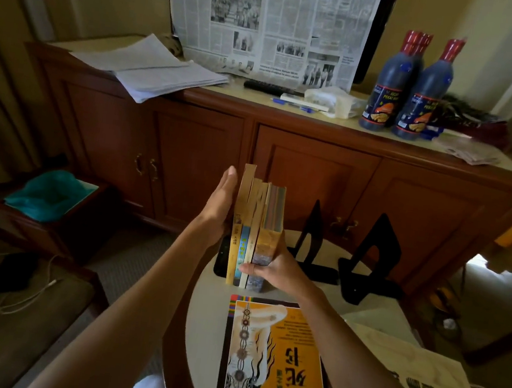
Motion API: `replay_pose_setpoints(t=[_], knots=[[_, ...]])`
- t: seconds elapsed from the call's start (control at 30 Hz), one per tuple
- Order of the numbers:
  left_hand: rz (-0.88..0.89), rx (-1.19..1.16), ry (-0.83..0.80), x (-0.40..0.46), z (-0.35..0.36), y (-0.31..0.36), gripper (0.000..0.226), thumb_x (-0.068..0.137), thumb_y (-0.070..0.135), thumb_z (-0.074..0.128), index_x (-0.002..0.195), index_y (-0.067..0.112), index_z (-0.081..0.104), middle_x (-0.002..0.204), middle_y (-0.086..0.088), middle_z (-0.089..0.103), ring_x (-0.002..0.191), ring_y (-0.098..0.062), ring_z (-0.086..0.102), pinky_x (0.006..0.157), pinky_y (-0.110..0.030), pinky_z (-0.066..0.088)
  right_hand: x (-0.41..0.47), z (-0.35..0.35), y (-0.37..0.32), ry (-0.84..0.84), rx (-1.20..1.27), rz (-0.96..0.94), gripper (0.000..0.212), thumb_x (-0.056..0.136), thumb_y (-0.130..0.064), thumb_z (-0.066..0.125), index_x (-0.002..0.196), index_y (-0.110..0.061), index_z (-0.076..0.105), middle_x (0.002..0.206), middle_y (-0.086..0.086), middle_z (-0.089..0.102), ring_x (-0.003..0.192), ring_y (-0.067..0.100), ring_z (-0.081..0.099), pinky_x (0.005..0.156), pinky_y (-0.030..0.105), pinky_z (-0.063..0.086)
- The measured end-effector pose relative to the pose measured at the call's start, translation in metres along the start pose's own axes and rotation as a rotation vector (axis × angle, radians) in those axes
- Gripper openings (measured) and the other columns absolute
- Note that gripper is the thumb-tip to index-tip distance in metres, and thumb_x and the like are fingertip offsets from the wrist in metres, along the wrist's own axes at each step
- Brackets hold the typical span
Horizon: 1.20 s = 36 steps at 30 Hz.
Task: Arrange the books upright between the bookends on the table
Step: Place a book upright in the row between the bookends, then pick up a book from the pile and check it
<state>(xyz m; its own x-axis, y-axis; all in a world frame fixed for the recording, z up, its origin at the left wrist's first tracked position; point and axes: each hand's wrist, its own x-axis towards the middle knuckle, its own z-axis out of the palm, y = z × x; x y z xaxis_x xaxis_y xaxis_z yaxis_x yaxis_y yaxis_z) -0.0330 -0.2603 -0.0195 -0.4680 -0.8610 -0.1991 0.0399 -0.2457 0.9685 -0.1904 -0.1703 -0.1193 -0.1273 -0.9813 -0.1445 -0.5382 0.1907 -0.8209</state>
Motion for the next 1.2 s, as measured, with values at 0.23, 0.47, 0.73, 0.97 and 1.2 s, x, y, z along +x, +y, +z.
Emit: replay_pose_setpoints(t=[0.23,0.47,0.73,0.97,1.2], knots=[[-0.021,-0.009,0.198,-0.077,-0.020,-0.046,0.065,0.099,0.061,0.033,0.155,0.026,0.025,0.156,-0.010,0.037,0.139,-0.029,0.040,0.110,-0.043,0.031,-0.021,-0.014,-0.028,0.069,0.050,0.011,0.131,0.057,-0.034,0.094,0.152,-0.041,0.004,0.122,-0.023,0.057,0.124,0.011,0.054,0.107,0.044,0.044],[-0.244,0.431,0.043,-0.156,-0.001,-0.118,0.075,0.095,0.038,0.063,0.153,0.014,0.021,0.142,-0.010,0.048,0.116,-0.022,0.057,0.094,-0.030,0.050,-0.079,-0.019,-0.054,0.172,-0.008,0.095,0.144,0.049,-0.069,0.084,0.155,-0.034,-0.009,0.161,0.004,0.025,0.145,0.024,0.030,0.114,0.057,0.032],[-0.124,0.439,-0.029,-0.180,0.002,-0.156,0.017,0.094,0.020,0.066,0.098,0.004,0.072,0.096,-0.007,0.076,0.087,-0.020,0.074,0.067,-0.022,0.058,-0.209,0.017,-0.017,0.288,-0.237,0.130,0.070,0.091,-0.041,0.065,0.150,-0.019,0.035,0.153,0.003,0.041,0.138,0.019,0.041,0.110,0.034,0.035],[-0.060,0.413,0.104,-0.190,0.004,-0.149,0.013,0.093,0.027,0.066,0.093,0.014,0.069,0.088,-0.004,0.077,0.082,-0.020,0.074,0.080,-0.047,0.060,-0.259,0.068,0.007,0.418,-0.159,0.196,0.080,0.084,-0.050,0.070,0.148,-0.027,0.029,0.151,-0.003,0.038,0.140,0.018,0.036,0.110,0.042,0.039],[-0.068,0.039,0.223,-0.202,0.001,-0.146,0.017,0.090,0.022,0.070,0.101,0.009,0.070,0.086,-0.011,0.077,0.081,-0.029,0.075,0.078,-0.049,0.060,-0.269,0.052,-0.005,0.460,0.047,0.163,0.069,0.087,-0.036,0.070,0.146,-0.020,0.039,0.142,-0.006,0.051,0.131,0.015,0.048,0.110,0.042,0.042]])
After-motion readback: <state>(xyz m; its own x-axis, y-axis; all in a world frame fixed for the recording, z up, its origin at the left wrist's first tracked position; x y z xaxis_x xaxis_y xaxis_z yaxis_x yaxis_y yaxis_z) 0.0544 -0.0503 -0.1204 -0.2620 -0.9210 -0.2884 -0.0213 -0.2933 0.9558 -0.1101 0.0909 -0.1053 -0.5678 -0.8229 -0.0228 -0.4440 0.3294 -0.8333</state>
